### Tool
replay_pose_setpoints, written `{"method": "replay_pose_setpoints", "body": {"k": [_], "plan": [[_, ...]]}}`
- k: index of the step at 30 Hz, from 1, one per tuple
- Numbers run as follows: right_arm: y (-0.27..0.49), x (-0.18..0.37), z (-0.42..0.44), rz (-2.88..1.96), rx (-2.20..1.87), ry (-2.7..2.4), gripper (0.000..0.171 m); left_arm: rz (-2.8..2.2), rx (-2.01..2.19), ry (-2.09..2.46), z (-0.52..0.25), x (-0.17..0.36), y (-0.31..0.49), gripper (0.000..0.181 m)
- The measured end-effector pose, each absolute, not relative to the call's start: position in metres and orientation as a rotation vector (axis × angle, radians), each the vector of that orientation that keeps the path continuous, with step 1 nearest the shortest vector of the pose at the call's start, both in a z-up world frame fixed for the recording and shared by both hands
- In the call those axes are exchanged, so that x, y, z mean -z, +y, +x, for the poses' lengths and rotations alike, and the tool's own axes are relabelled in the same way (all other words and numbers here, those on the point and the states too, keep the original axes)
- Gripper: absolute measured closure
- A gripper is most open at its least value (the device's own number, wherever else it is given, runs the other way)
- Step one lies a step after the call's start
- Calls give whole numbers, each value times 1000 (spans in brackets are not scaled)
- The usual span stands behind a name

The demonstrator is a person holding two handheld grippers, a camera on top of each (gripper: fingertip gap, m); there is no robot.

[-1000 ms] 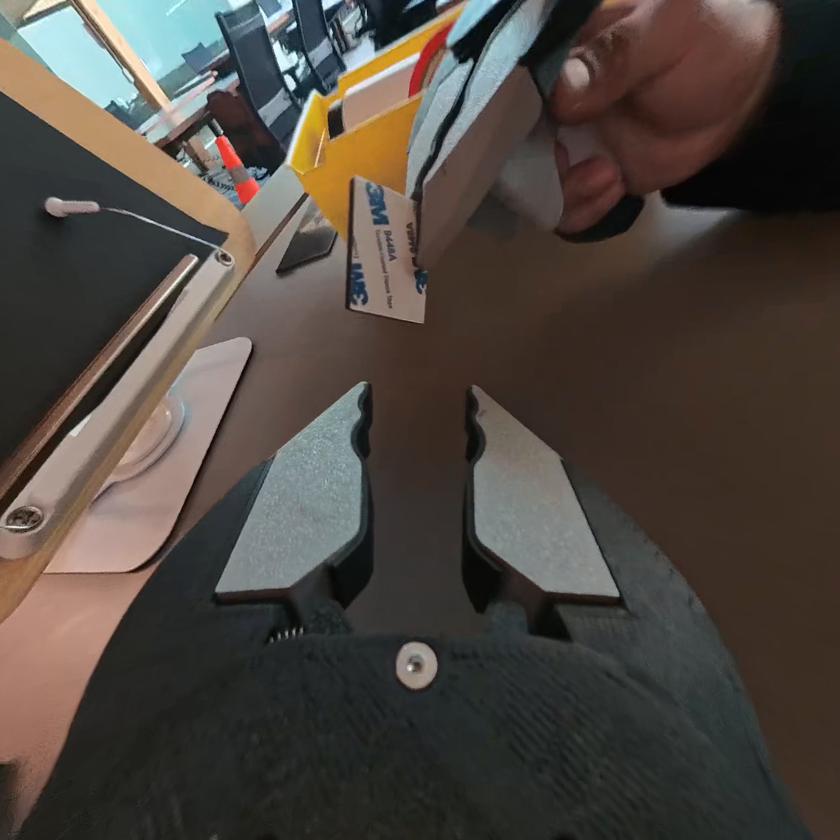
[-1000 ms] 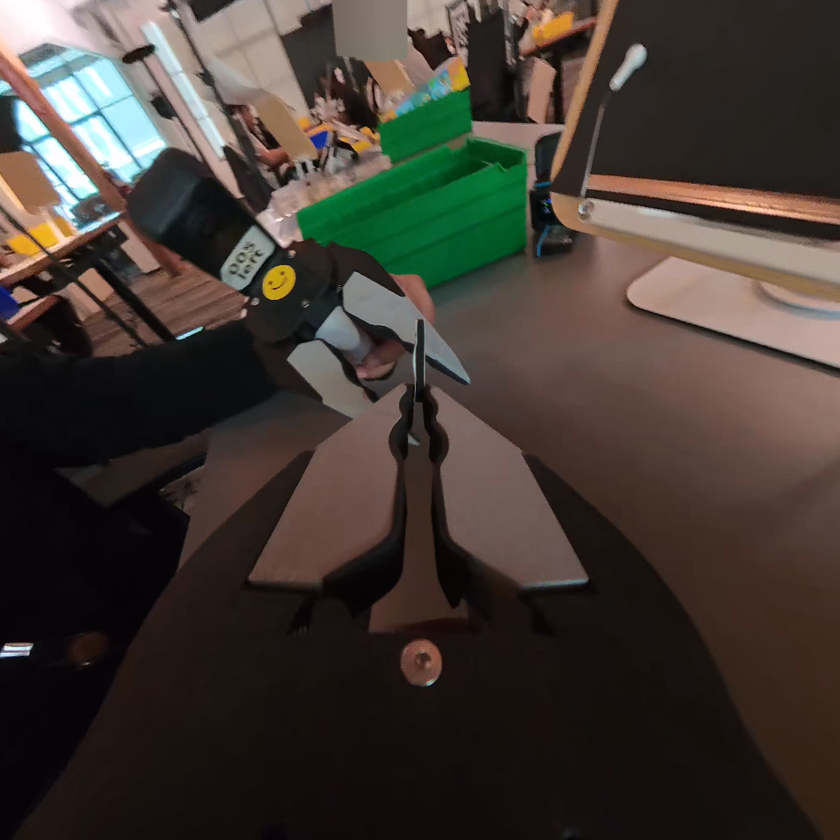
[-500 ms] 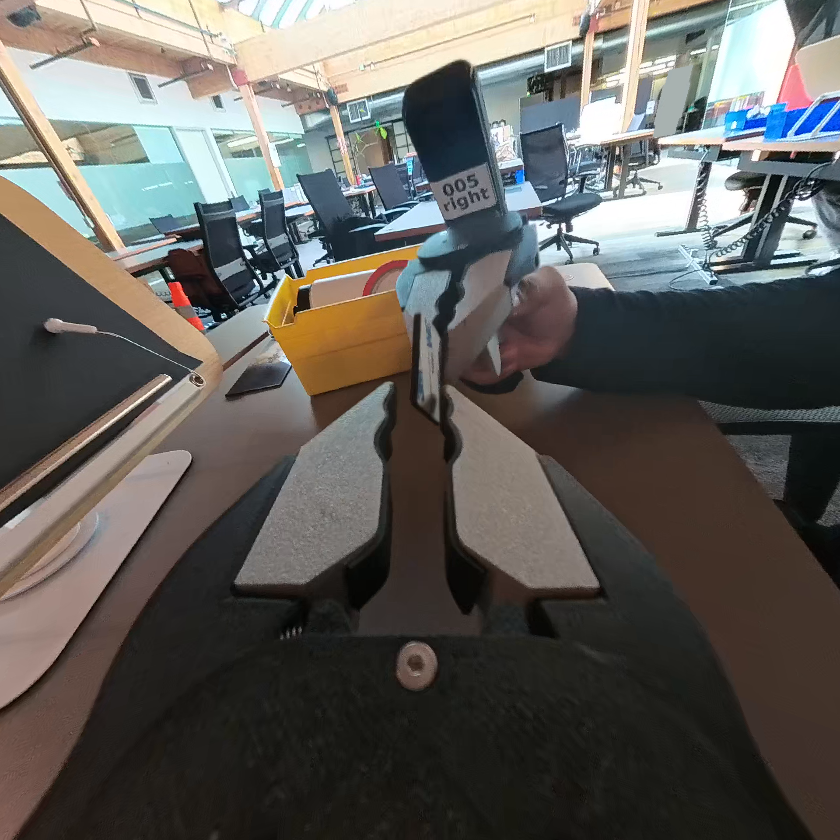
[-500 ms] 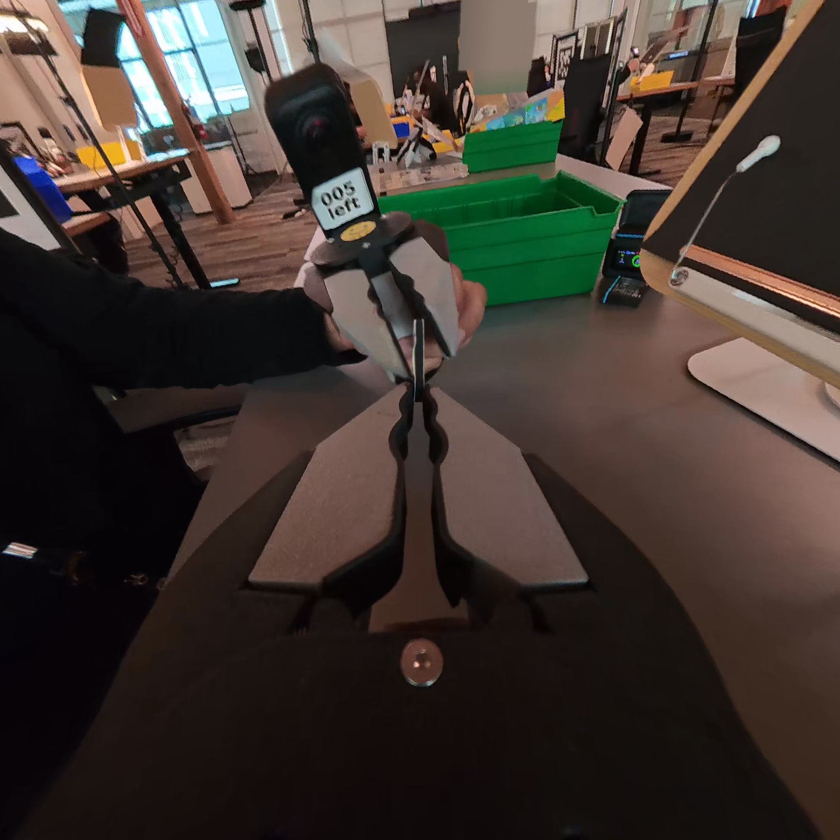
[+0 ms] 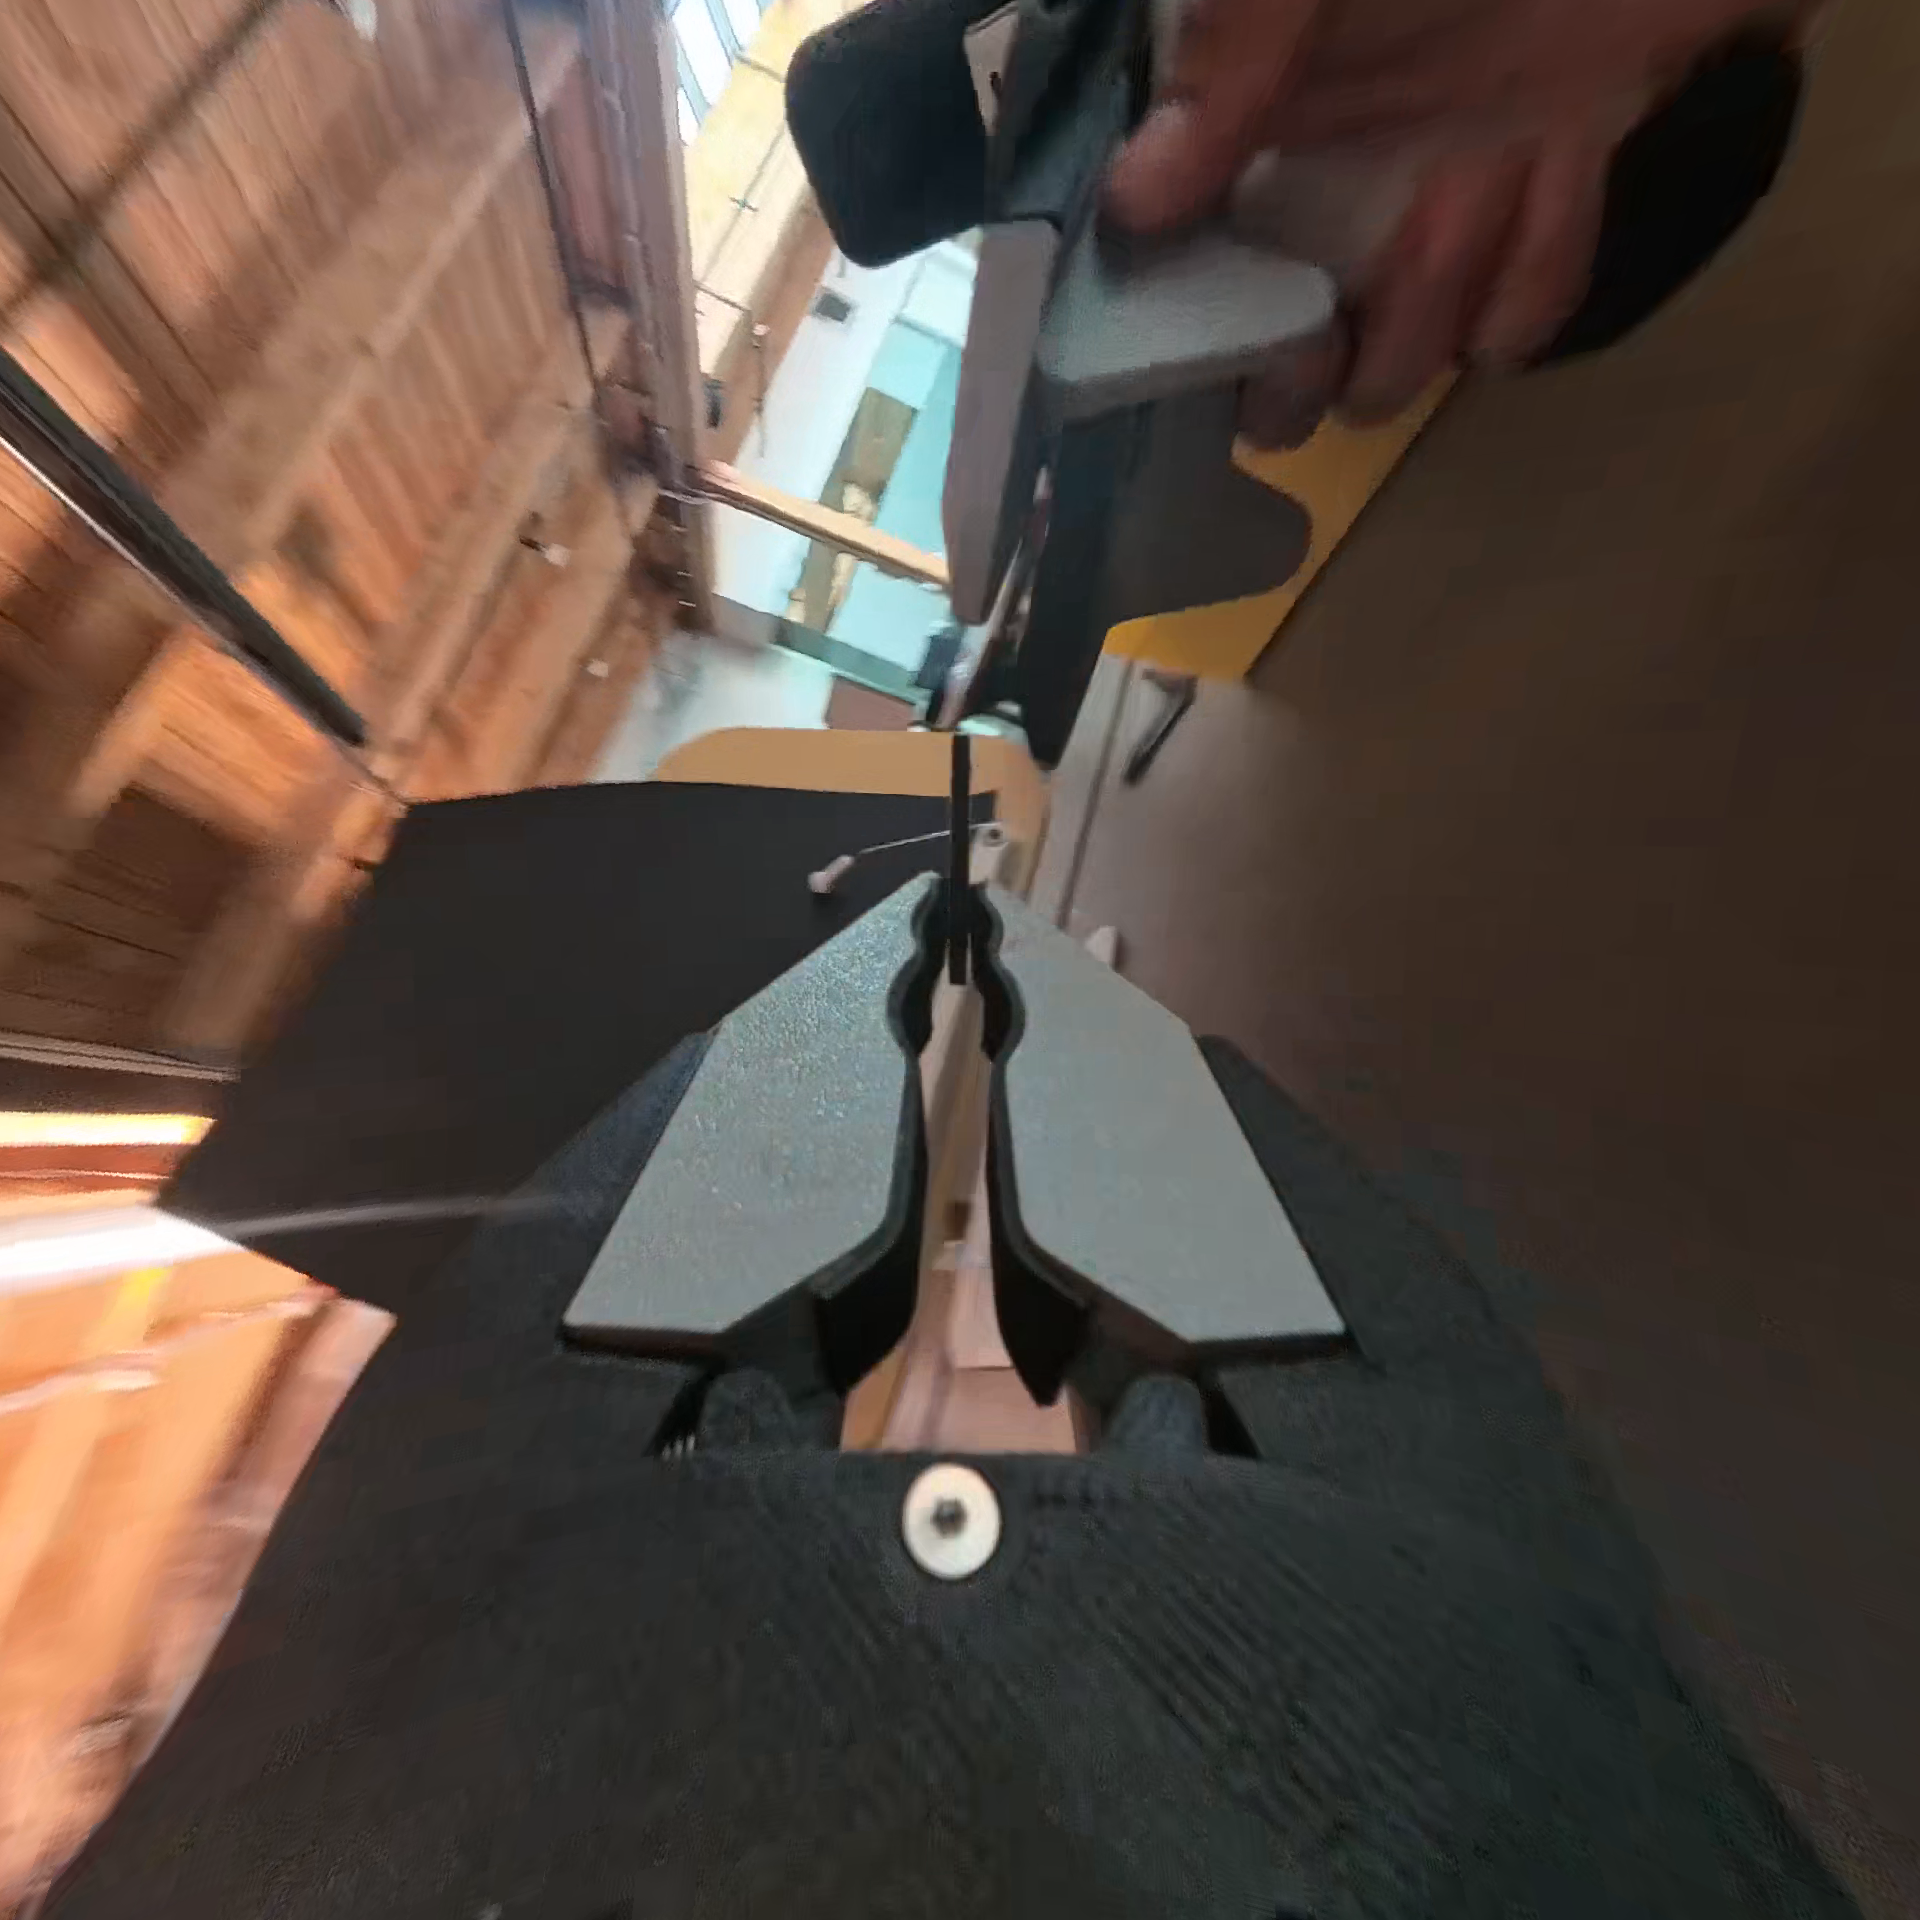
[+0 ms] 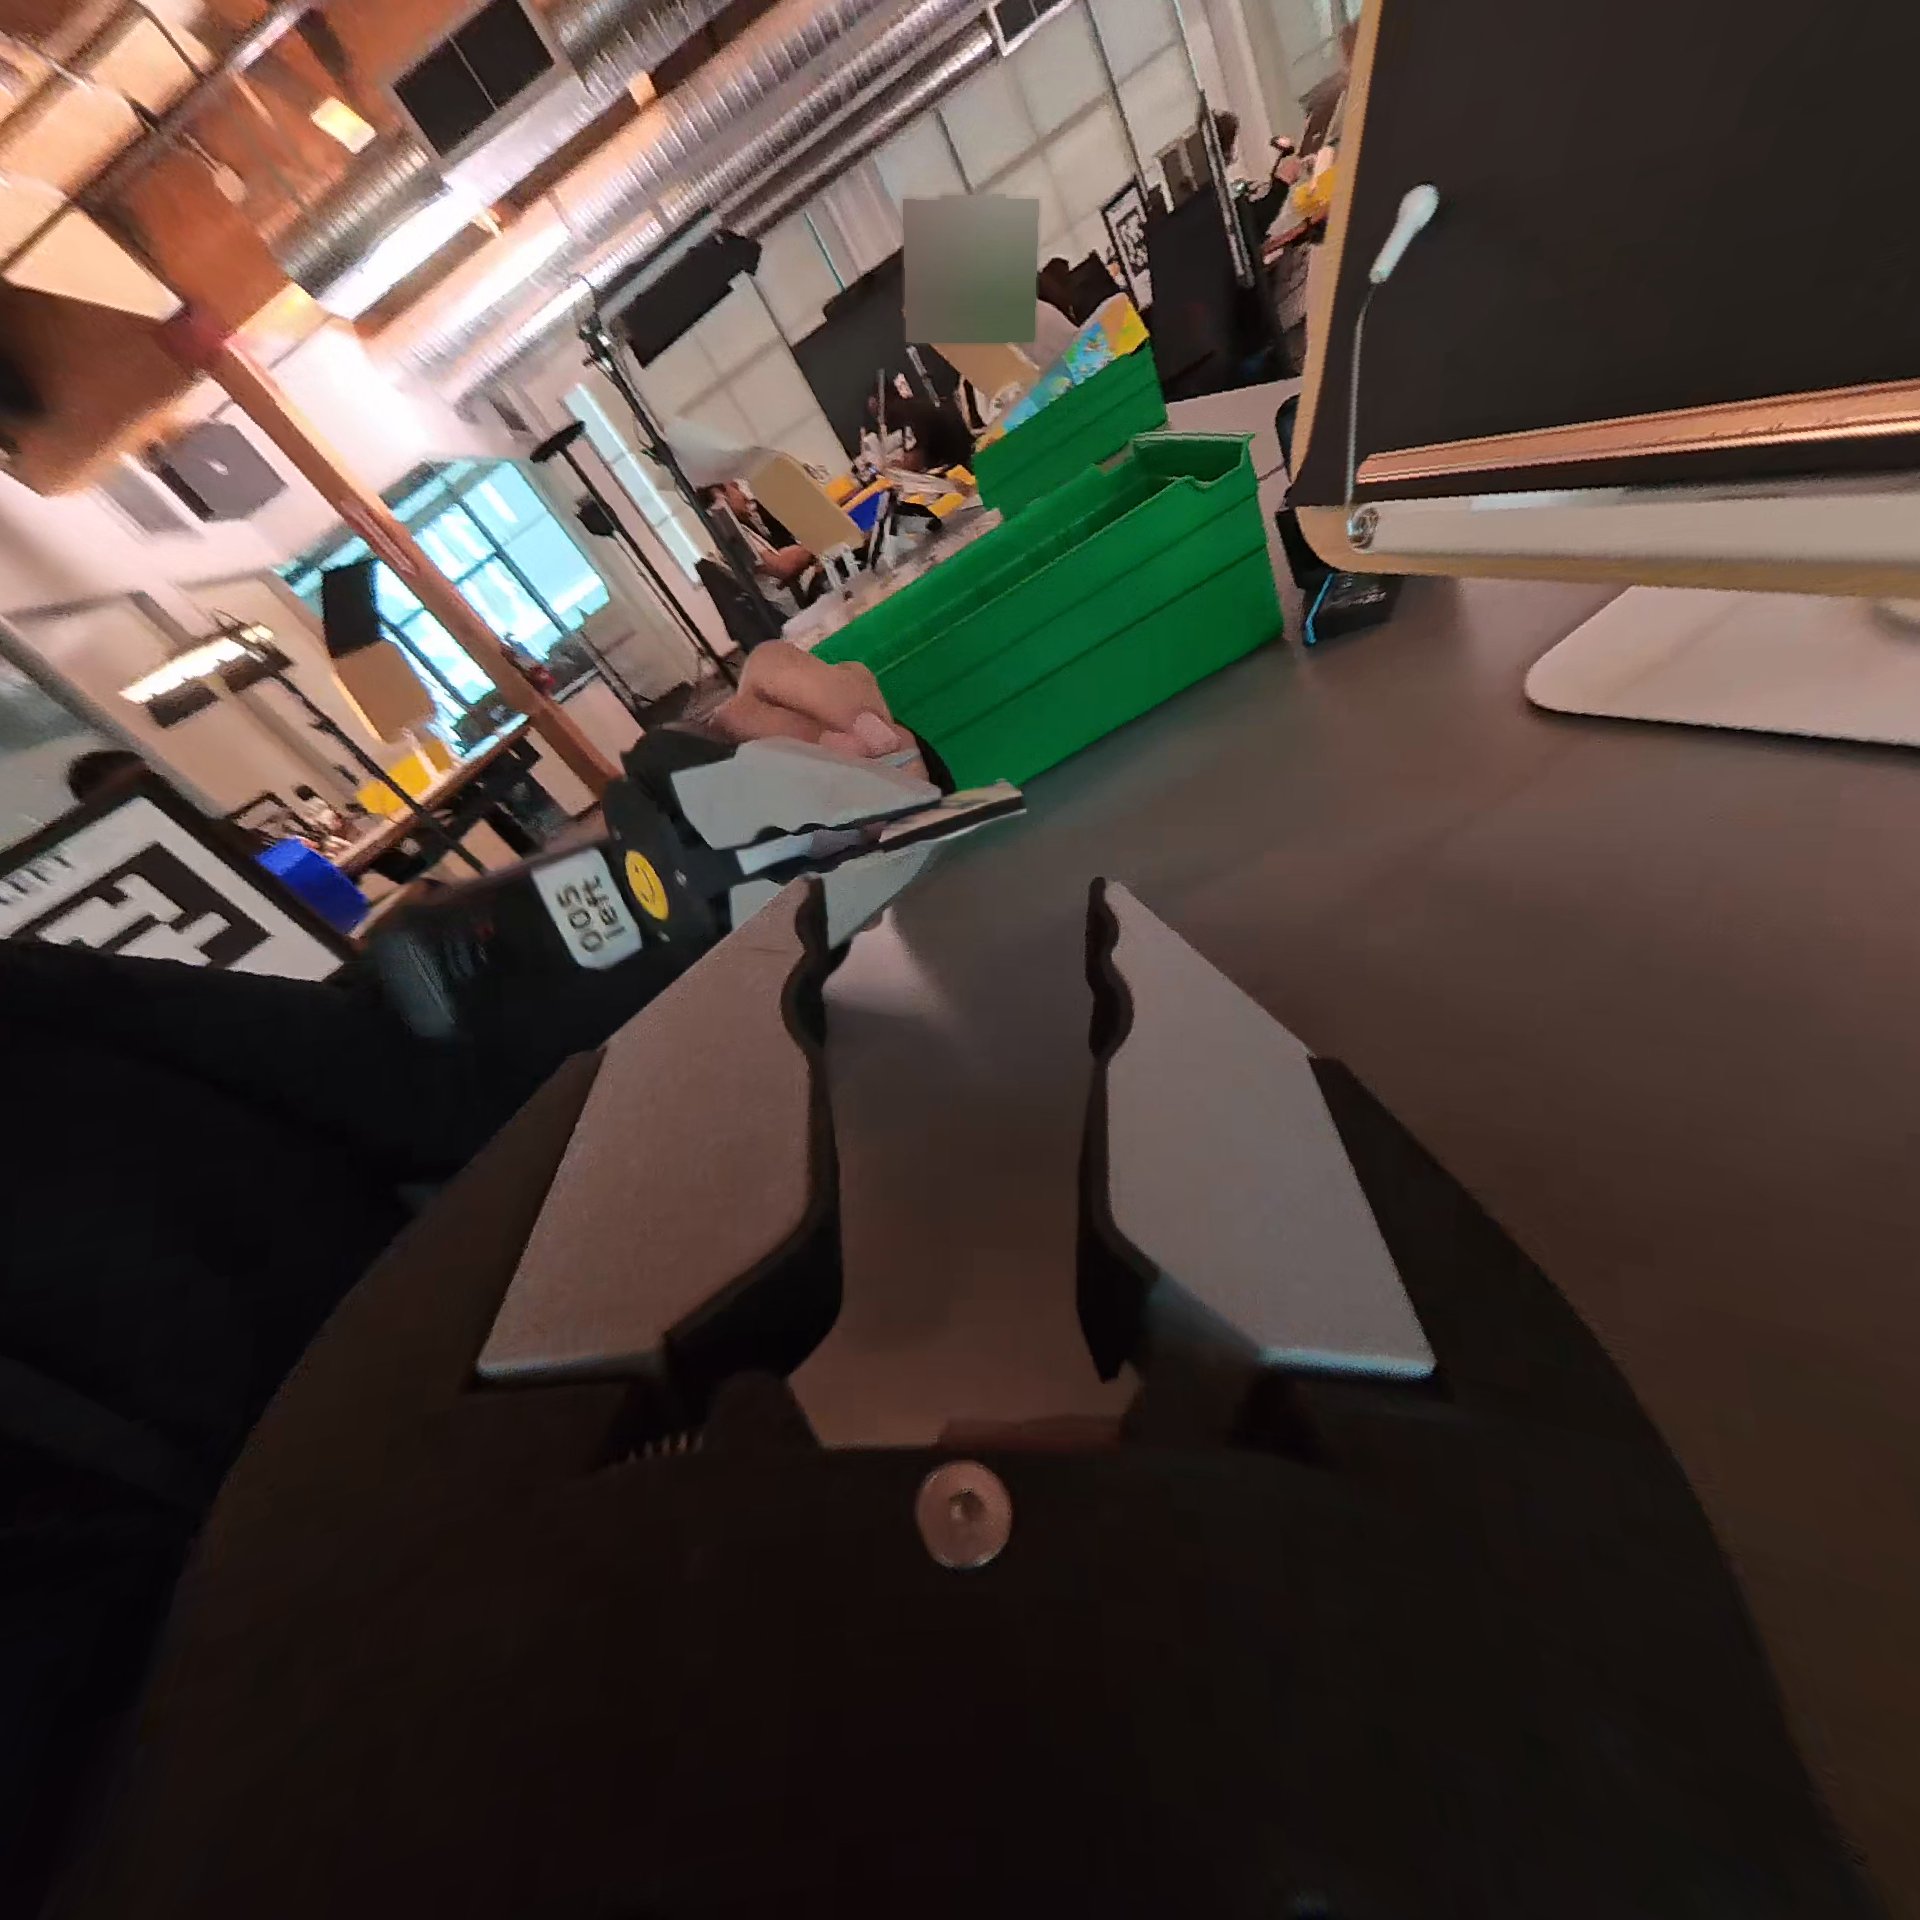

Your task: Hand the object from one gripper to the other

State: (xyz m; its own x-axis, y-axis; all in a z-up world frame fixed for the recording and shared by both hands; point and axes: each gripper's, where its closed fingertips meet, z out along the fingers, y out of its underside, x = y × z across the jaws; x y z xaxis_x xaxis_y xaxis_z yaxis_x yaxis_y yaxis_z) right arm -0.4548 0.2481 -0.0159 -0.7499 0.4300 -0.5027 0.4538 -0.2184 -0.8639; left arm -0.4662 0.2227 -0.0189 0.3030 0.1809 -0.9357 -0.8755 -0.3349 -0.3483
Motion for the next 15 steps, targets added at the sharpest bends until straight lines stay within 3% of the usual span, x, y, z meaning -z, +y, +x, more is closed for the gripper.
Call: {"method": "replay_pose_setpoints", "body": {"k": [9, 13, 15], "plan": [[235, 23, -452, 1091, 2084, 1810, 127, -1385, -1565, 914, -455, 22, 229, 180], [229, 26, -445, 1041, 2047, 1867, 155, -1383, -1553, 926, -449, 26, 233, 179], [233, 26, -447, 1056, 2068, 1916, 170, -1420, -1476, 874, -451, 29, 234, 170]]}}
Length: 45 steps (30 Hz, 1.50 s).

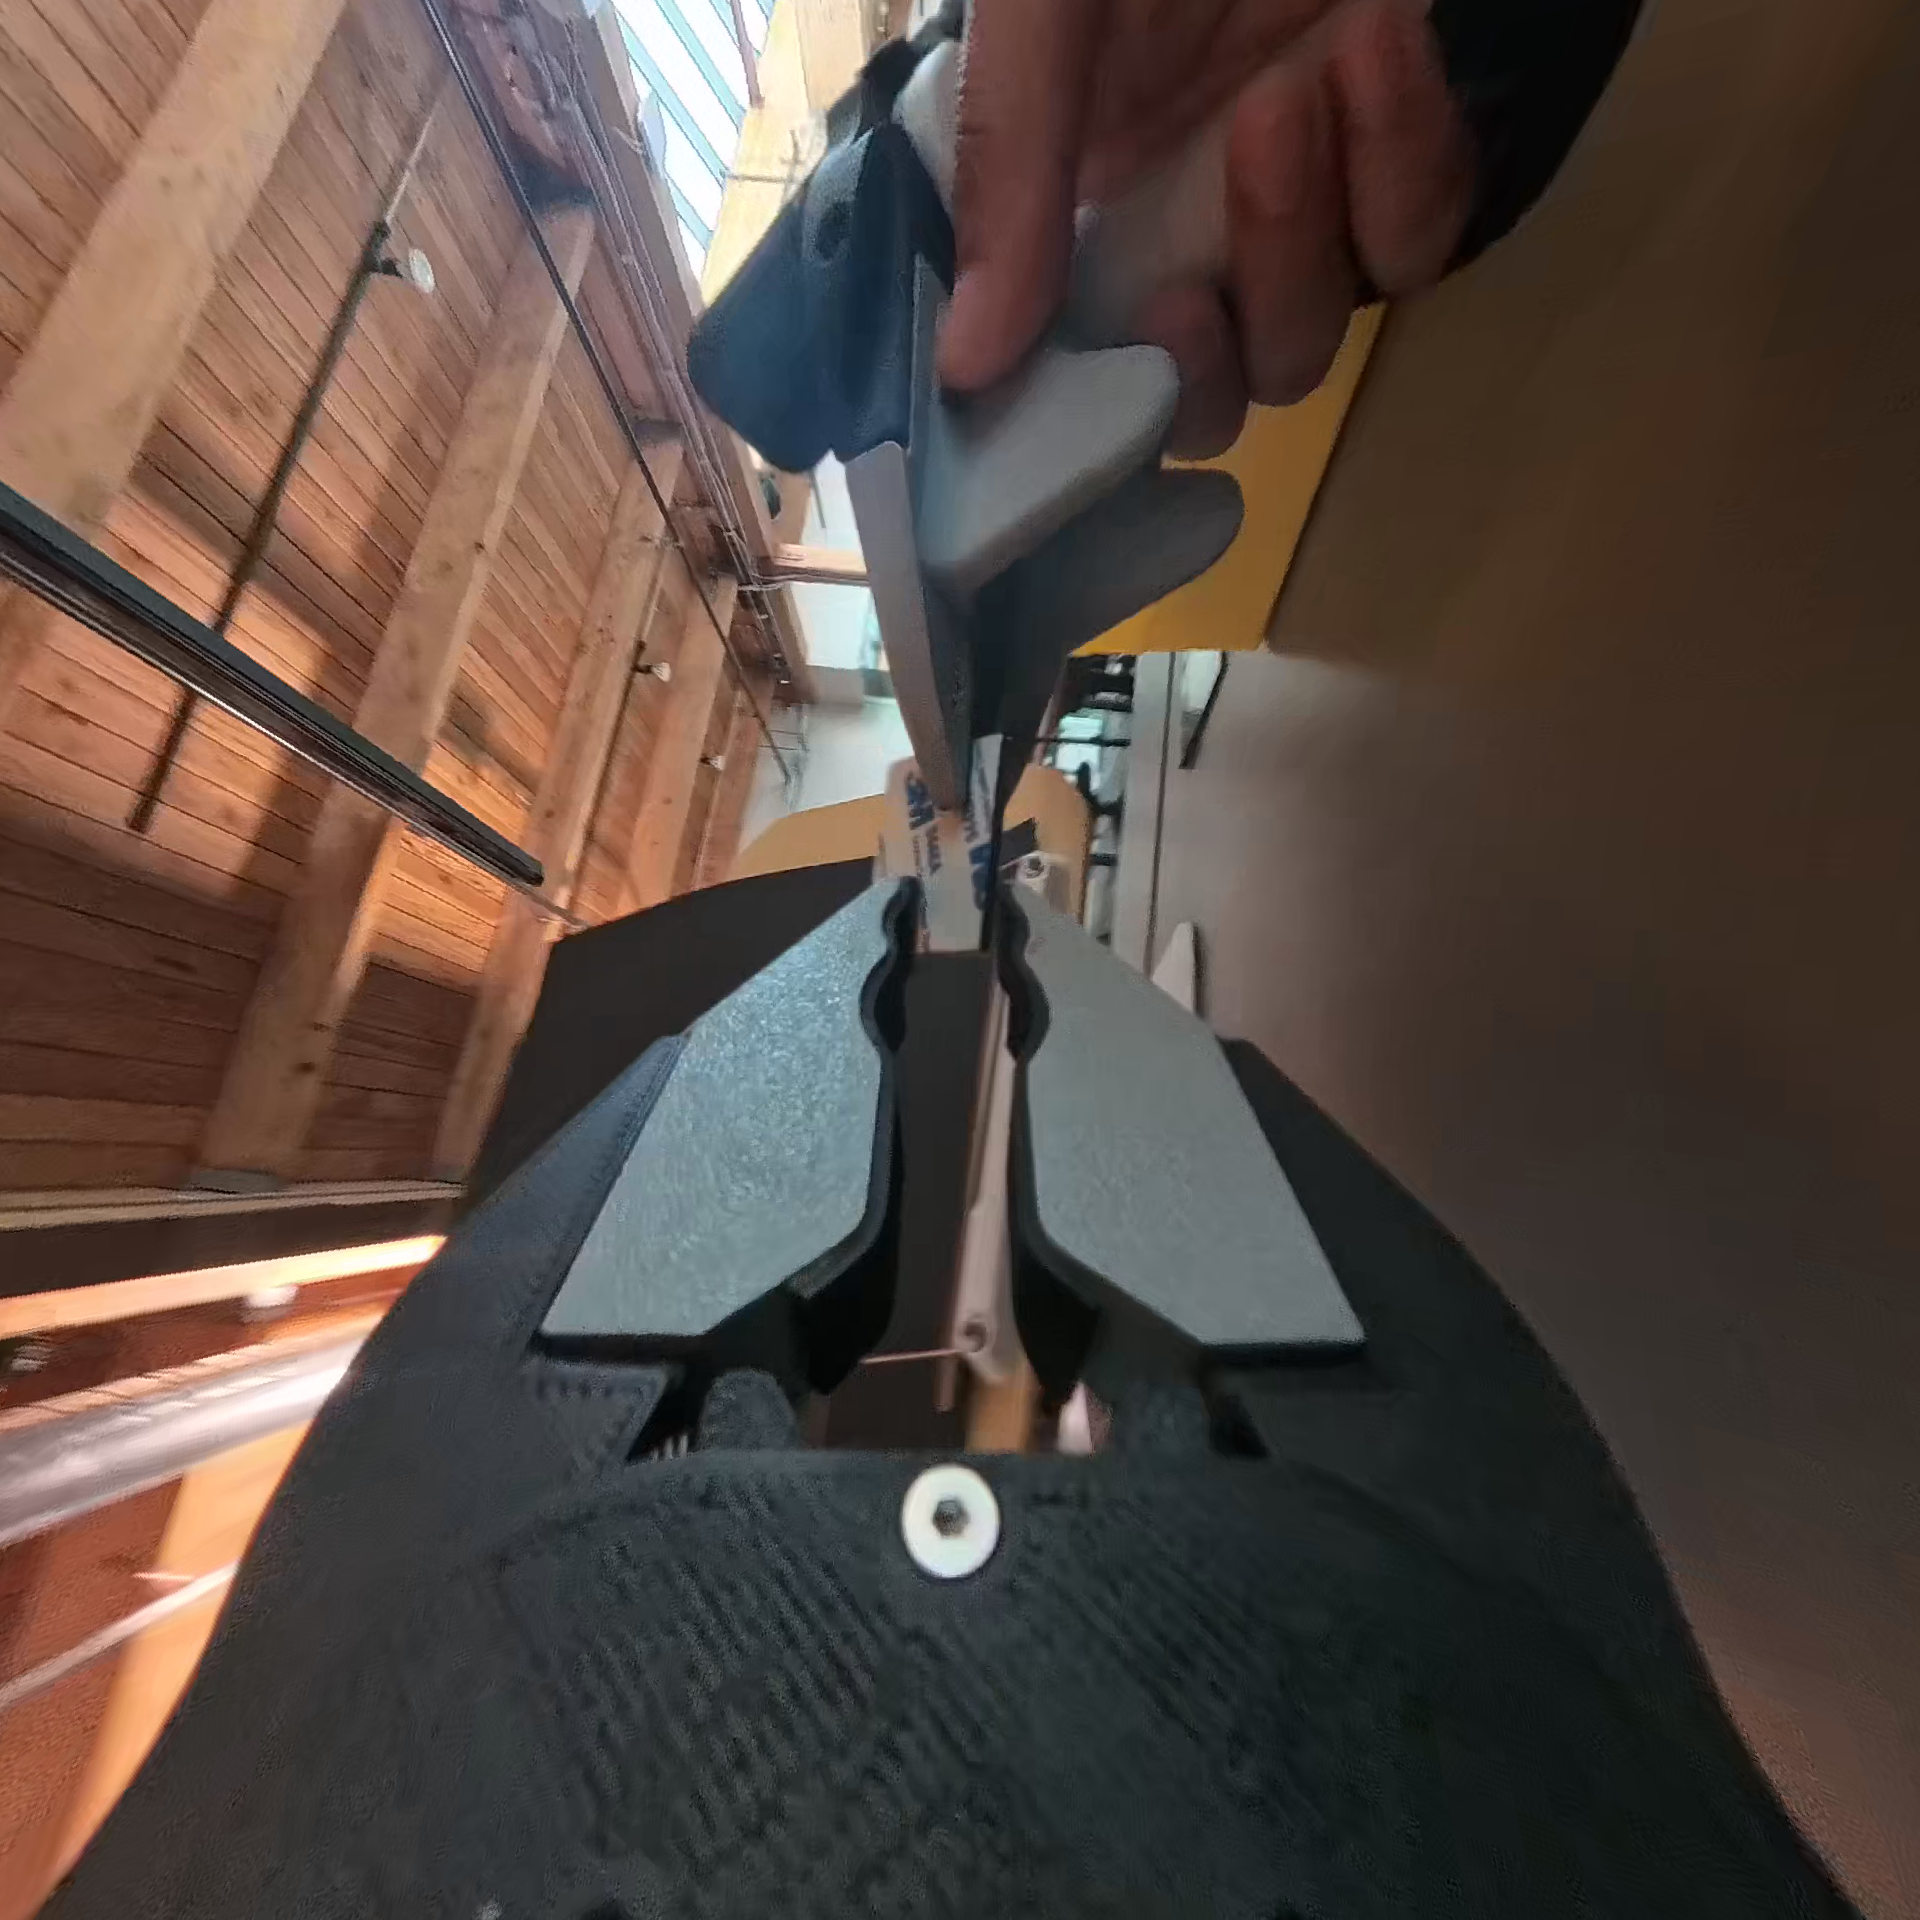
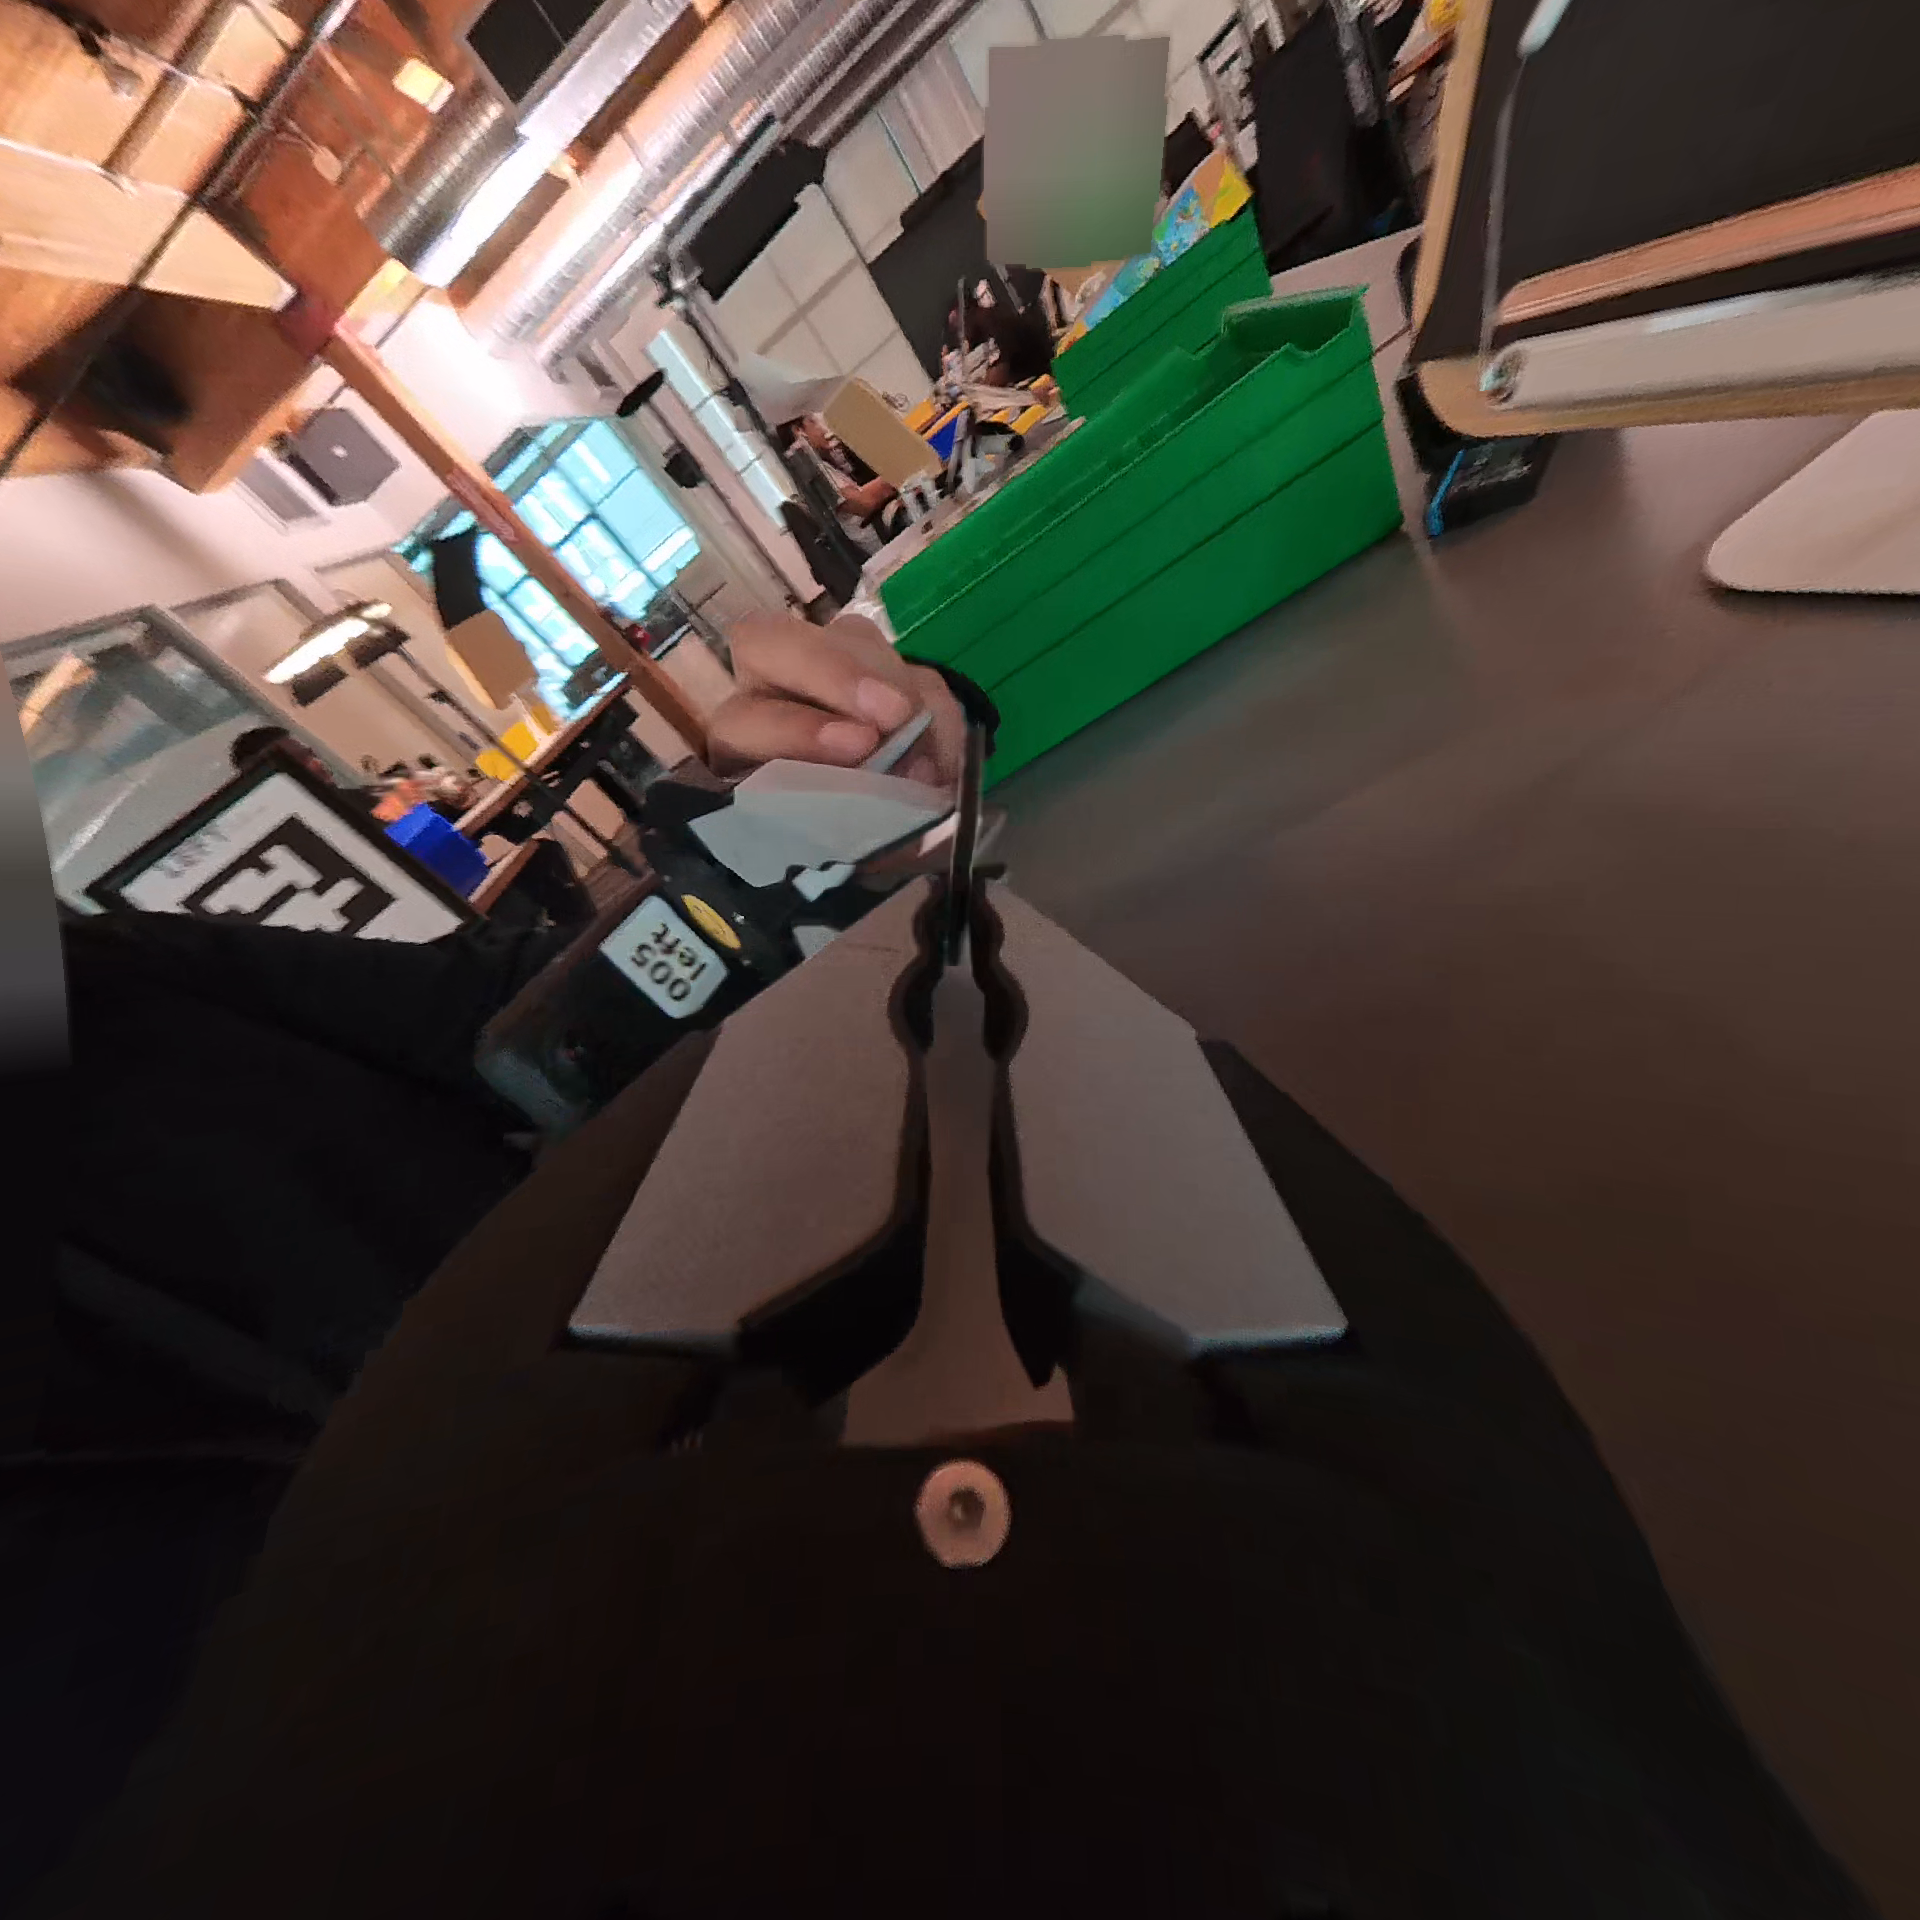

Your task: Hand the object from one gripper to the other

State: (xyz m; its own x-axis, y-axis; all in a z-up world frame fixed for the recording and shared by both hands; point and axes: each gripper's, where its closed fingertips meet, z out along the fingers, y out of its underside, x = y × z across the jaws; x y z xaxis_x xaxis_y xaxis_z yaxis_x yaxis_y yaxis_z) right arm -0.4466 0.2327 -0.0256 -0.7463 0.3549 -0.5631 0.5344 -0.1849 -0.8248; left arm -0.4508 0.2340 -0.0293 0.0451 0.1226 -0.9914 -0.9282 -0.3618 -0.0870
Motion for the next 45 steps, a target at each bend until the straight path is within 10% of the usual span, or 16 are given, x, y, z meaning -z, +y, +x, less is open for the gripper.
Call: {"method": "replay_pose_setpoints", "body": {"k": [21, 32, 45], "plan": [[224, 23, -439, 460, 2089, 3290, 168, -1602, -520, 444, -440, 27, 226, 176], [229, 10, -440, 882, 2230, 2284, 113, -1389, -1267, 692, -449, 5, 220, 180], [229, 16, -438, 943, 2109, 1902, 160, -1309, -1619, 963, -441, 17, 229, 180]]}}
